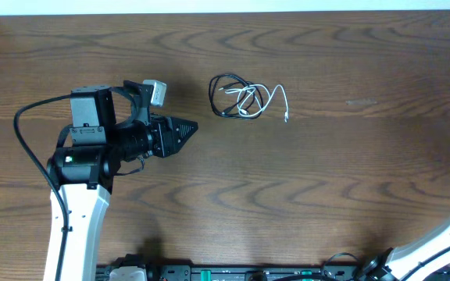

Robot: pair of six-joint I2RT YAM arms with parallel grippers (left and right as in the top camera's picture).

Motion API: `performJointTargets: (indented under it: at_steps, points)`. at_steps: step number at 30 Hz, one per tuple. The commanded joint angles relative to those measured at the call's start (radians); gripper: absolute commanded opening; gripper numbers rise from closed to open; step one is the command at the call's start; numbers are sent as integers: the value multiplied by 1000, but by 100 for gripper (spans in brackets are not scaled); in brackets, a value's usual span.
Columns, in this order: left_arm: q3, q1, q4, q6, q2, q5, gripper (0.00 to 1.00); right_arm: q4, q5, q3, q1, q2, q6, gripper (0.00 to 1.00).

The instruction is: Untangle cables

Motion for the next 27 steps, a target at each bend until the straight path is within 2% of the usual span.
performJointTargets:
  at_steps: [1,6,10,27]
  points:
    - [5,-2,0,6,-4,16,45,-37,63,6,17,105,-25,99]
    - [5,-2,0,6,-4,16,45,-93,60,6,32,233,-26,99]
    - [5,-2,0,6,-4,16,45,-101,60,7,33,224,-27,99]
    - [5,-2,8,6,-4,16,45,-50,59,101,33,-250,-29,99]
